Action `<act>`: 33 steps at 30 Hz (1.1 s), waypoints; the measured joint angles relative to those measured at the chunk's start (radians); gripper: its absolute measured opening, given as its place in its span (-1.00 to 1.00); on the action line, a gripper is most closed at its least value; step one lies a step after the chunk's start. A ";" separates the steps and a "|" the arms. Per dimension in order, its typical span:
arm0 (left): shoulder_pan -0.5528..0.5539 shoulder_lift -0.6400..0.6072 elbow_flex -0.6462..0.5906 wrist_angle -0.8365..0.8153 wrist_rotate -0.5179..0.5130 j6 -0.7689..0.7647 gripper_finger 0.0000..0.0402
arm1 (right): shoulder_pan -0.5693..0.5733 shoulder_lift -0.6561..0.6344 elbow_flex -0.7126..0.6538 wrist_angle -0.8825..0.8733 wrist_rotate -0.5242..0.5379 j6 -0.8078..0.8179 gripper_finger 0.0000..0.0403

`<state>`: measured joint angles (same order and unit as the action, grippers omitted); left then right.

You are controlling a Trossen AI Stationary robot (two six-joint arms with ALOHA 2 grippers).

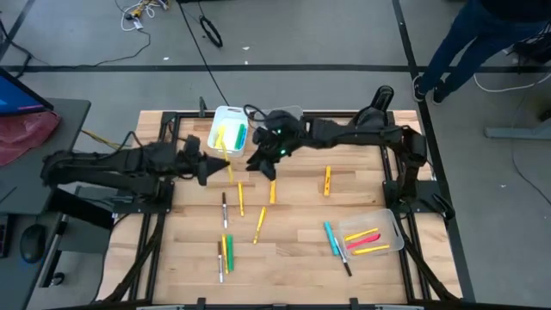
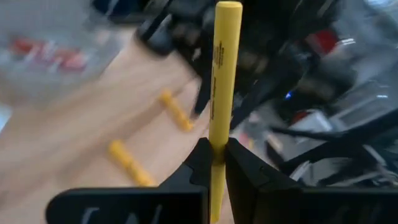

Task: Pick & Place Markers
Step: Put the yellow pen into the transparent bin

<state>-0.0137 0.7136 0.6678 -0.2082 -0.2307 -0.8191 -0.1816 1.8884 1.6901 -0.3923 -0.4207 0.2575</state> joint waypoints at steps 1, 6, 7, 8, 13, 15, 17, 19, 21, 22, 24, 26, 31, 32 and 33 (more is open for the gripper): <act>0.025 0.000 0.000 0.040 0.030 0.033 -0.88 | 0.017 0.001 0.000 0.028 0.041 0.017 -0.29; 0.132 0.000 0.001 0.149 0.185 0.140 -0.88 | 0.069 0.001 0.000 0.141 0.159 0.128 -0.23; 0.148 0.000 0.001 0.161 0.217 0.156 -0.88 | 0.076 0.001 0.000 0.174 0.165 0.165 -0.20; 0.161 0.000 0.001 0.172 0.247 0.171 -0.88 | 0.084 0.001 0.000 0.207 0.178 0.196 -0.18; 0.200 0.000 0.002 0.208 0.352 0.219 -0.88 | 0.125 0.005 0.000 0.353 0.304 0.284 -0.09; 0.206 0.000 0.002 0.222 0.379 0.233 -0.88 | 0.144 0.005 0.000 0.376 0.364 0.285 -0.11; 0.208 0.000 0.002 0.241 0.400 0.237 -0.88 | 0.161 0.005 0.000 0.376 0.426 0.285 -0.15; 0.208 0.000 0.002 0.269 0.419 0.236 -0.88 | 0.178 0.005 0.000 0.374 0.465 0.281 -0.22; 0.208 -0.001 0.002 0.268 0.428 0.236 -0.86 | 0.193 0.005 0.000 0.375 0.491 0.276 -0.32; 0.207 -0.001 0.002 0.266 0.428 0.235 -0.85 | 0.201 0.005 0.000 0.375 0.495 0.272 -0.39; 0.207 -0.004 0.002 0.268 0.429 0.225 -0.83 | 0.216 0.005 0.000 0.375 0.514 0.265 -0.56; 0.207 -0.005 0.002 0.277 0.430 0.223 -0.81 | 0.230 0.005 0.000 0.382 0.538 0.265 -0.74; 0.207 -0.004 0.002 0.278 0.426 0.250 -0.62 | 0.255 -0.012 0.001 0.291 0.562 0.317 -0.88; 0.207 -0.005 0.002 0.284 0.426 0.255 -0.56 | 0.260 -0.028 0.001 0.230 0.569 0.355 -0.87; 0.208 -0.007 0.002 0.293 0.425 0.257 -0.49 | 0.267 -0.048 0.001 0.146 0.568 0.387 -0.87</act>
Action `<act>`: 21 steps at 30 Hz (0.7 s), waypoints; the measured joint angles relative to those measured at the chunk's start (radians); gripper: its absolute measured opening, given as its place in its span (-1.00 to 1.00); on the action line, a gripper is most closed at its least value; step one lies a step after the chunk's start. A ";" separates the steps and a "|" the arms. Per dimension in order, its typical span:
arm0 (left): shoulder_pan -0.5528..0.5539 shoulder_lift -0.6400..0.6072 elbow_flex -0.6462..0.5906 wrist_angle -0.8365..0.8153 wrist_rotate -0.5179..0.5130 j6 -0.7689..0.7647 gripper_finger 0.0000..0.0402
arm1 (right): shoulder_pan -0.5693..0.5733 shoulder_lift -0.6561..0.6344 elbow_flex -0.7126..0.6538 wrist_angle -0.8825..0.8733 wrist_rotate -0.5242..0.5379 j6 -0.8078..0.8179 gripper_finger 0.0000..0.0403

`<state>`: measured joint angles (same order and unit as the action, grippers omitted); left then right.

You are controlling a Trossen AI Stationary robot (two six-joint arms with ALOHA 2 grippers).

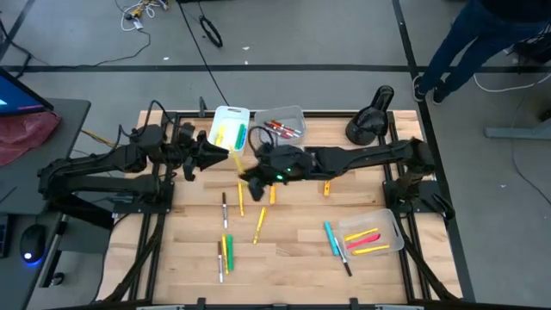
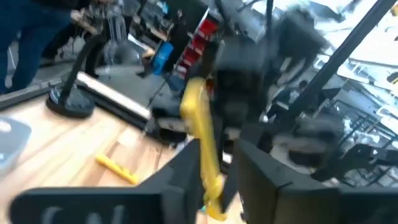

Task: Pick & Place Markers
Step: Put the yellow pen into the transparent bin

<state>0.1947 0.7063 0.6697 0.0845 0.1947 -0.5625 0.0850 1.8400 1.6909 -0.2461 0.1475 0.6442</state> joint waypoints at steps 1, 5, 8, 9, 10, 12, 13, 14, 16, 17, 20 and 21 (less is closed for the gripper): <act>0.000 -0.002 0.001 0.000 0.001 -0.001 -0.41 | 0.008 -0.022 -0.001 -0.088 -0.002 0.025 -0.87; -0.002 0.000 0.002 -0.016 0.013 -0.001 -0.15 | 0.045 -0.146 -0.001 -0.519 -0.092 0.090 -0.88; -0.001 0.000 0.002 -0.026 0.012 0.000 -0.02 | 0.074 -0.223 0.000 -0.917 -0.262 0.149 -0.88; -0.001 0.000 0.002 -0.033 0.009 0.007 0.01 | 0.085 -0.240 0.000 -1.047 -0.319 0.162 -0.89; -0.001 0.000 0.002 -0.037 0.008 0.020 0.03 | 0.097 -0.252 0.000 -1.169 -0.357 0.163 -0.89; -0.001 0.007 0.002 -0.035 0.008 0.045 0.06 | 0.121 -0.265 -0.005 -1.350 -0.427 0.139 -0.89; -0.001 0.009 0.002 -0.036 0.008 0.054 0.06 | 0.131 -0.273 -0.028 -1.329 -0.478 0.108 -0.89; -0.001 0.011 0.001 -0.040 0.007 0.058 0.07 | 0.138 -0.293 -0.066 -1.286 -0.540 0.089 -0.89; -0.001 0.021 0.002 -0.033 0.001 0.058 0.07 | 0.149 -0.301 -0.137 -1.260 -0.622 0.084 -0.89; -0.001 0.023 0.002 -0.035 0.001 0.057 0.06 | 0.154 -0.299 -0.178 -1.296 -0.661 0.072 -0.89; -0.003 0.033 0.000 -0.036 0.001 0.051 0.04 | 0.178 -0.285 -0.341 -1.320 -0.726 0.009 -0.89; -0.002 0.034 0.000 -0.040 0.006 0.050 0.04 | 0.184 -0.284 -0.382 -1.315 -0.727 0.011 -0.89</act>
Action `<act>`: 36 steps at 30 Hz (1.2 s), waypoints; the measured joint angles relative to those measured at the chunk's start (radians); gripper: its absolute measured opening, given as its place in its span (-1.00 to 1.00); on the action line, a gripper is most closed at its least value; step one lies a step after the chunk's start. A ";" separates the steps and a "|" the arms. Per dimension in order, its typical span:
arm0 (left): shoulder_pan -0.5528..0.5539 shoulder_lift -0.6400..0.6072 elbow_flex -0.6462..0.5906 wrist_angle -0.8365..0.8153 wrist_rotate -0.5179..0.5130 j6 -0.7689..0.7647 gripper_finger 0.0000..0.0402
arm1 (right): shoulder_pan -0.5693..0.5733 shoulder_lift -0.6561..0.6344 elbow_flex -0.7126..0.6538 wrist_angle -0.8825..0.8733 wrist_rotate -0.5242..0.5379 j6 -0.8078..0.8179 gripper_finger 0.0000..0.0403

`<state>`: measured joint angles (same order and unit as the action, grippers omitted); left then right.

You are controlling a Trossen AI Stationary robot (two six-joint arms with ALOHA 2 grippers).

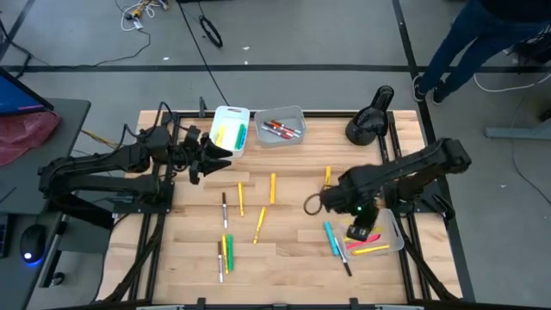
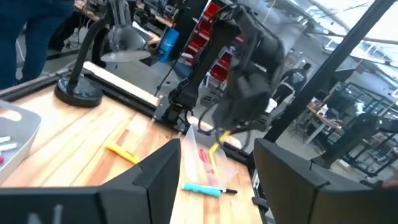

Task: Pick & Place Markers
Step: Put the yellow pen into the transparent bin, then put the light blue highlighter pen into the white bin

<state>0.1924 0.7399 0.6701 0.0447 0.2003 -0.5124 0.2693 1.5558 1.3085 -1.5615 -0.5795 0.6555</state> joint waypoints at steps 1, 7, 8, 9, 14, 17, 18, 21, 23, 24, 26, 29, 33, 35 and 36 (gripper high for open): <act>0.000 0.000 0.000 -0.004 0.004 0.000 0.03 | 0.006 0.001 -0.039 -0.008 -0.002 0.002 -0.89; 0.000 0.000 0.000 -0.010 0.007 0.000 0.02 | 0.019 0.015 -0.235 -0.015 0.032 -0.040 -0.89; 0.000 0.000 0.000 -0.012 0.007 0.000 0.02 | 0.019 0.017 -0.257 -0.007 0.047 -0.065 -0.89; 0.000 0.000 0.000 -0.012 0.007 0.000 0.02 | 0.019 0.017 -0.274 -0.004 0.063 -0.093 -0.89; 0.000 -0.001 0.000 -0.016 0.007 0.000 0.02 | 0.018 0.054 -0.319 0.041 0.145 -0.263 -0.84; 0.000 0.000 0.000 -0.015 0.007 -0.001 0.02 | 0.019 0.093 -0.320 0.089 0.187 -0.369 -0.83; 0.000 0.000 0.000 -0.016 0.007 -0.001 0.02 | 0.019 0.105 -0.320 0.109 0.191 -0.394 -0.82; 0.000 0.000 0.000 -0.016 0.007 -0.001 0.02 | 0.022 0.136 -0.320 0.169 0.198 -0.450 -0.79; 0.000 0.000 0.000 -0.016 0.007 -0.002 0.02 | 0.030 0.146 -0.320 0.196 0.204 -0.480 -0.73; 0.000 0.000 0.000 -0.016 0.007 -0.002 0.02 | 0.036 0.148 -0.320 0.198 0.209 -0.486 -0.68; 0.000 0.000 0.000 -0.016 0.007 -0.002 0.02 | 0.043 0.151 -0.320 0.188 0.215 -0.477 -0.55; 0.000 0.000 0.000 -0.015 0.007 -0.002 0.02 | 0.043 0.151 -0.309 0.106 0.200 -0.392 -0.30; 0.000 0.000 0.000 -0.015 0.001 0.000 0.02 | 0.041 0.138 -0.246 -0.006 0.134 -0.289 -0.03; 0.000 0.000 0.000 -0.015 -0.002 0.001 0.02 | 0.045 0.116 -0.190 -0.008 0.125 -0.224 0.05; 0.000 0.000 0.000 -0.015 -0.004 0.001 0.02 | 0.046 0.104 -0.157 -0.006 0.125 -0.182 0.07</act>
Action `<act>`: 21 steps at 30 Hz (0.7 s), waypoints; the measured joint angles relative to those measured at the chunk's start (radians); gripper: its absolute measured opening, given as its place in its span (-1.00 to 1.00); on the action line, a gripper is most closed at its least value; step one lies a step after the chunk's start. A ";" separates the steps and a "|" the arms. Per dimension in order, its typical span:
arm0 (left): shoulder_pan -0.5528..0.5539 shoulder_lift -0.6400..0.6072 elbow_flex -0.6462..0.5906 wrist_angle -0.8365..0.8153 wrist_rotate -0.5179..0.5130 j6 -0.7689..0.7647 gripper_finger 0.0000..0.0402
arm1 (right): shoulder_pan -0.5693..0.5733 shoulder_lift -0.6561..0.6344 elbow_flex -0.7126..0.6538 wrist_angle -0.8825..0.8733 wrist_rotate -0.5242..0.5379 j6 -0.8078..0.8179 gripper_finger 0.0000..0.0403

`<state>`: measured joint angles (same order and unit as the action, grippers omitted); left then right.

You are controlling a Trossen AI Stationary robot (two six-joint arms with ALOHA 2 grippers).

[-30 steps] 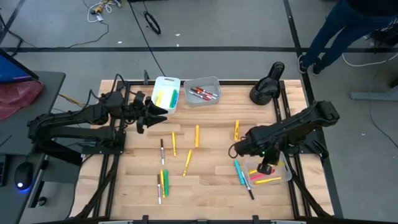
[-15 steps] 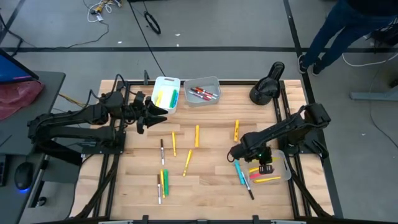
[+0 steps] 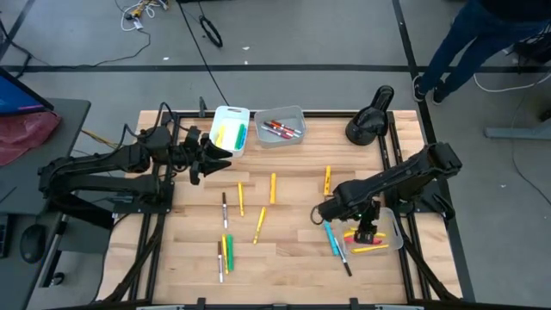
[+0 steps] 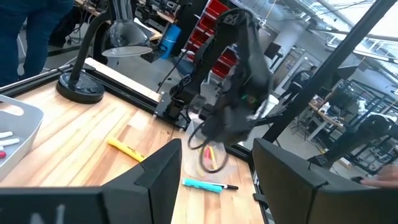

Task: Pick & Place Markers
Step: Put the light blue highlighter pen into the white bin

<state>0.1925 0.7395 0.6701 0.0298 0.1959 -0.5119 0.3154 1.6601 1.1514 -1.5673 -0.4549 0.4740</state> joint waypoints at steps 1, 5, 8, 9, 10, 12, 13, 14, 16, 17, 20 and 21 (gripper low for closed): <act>0.000 0.000 0.000 0.000 0.000 0.000 0.02 | 0.000 -0.010 0.041 0.002 0.003 0.044 0.08; 0.000 0.000 0.000 -0.001 0.000 0.000 0.02 | 0.000 -0.019 0.223 0.074 0.034 0.213 0.08; 0.000 0.000 0.000 -0.001 0.000 0.000 0.02 | 0.001 -0.022 0.307 0.320 0.092 0.347 0.06; 0.000 0.000 0.000 -0.002 0.000 0.000 0.02 | 0.002 -0.022 0.313 0.426 0.117 0.370 0.05; 0.000 0.000 0.000 -0.003 0.001 -0.001 0.02 | 0.000 -0.021 0.312 0.518 0.131 0.383 0.05; 0.000 0.000 0.000 -0.003 0.022 -0.001 0.02 | -0.021 0.010 0.301 0.624 0.124 0.441 0.04; 0.000 0.000 0.000 -0.003 0.042 -0.001 0.02 | -0.031 0.035 0.296 0.626 0.116 0.481 0.05; 0.000 0.000 0.000 -0.004 0.061 -0.001 0.02 | -0.044 0.068 0.292 0.605 0.105 0.502 0.05; 0.000 0.000 0.000 -0.006 0.103 -0.004 0.02 | -0.067 0.132 0.289 0.585 0.072 0.502 0.08; 0.000 0.000 0.000 -0.009 0.119 -0.011 0.02 | -0.077 0.156 0.290 0.584 0.066 0.492 0.10; 0.000 0.000 0.000 -0.018 0.139 -0.032 0.02 | -0.109 0.227 0.292 0.562 0.045 0.481 0.13; 0.000 0.000 0.000 -0.023 0.141 -0.035 0.02 | -0.121 0.249 0.292 0.551 0.043 0.479 0.13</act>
<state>0.1921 0.7391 0.6701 0.0072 0.3370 -0.5468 0.1940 1.9095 1.4433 -1.0165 -0.4117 0.9527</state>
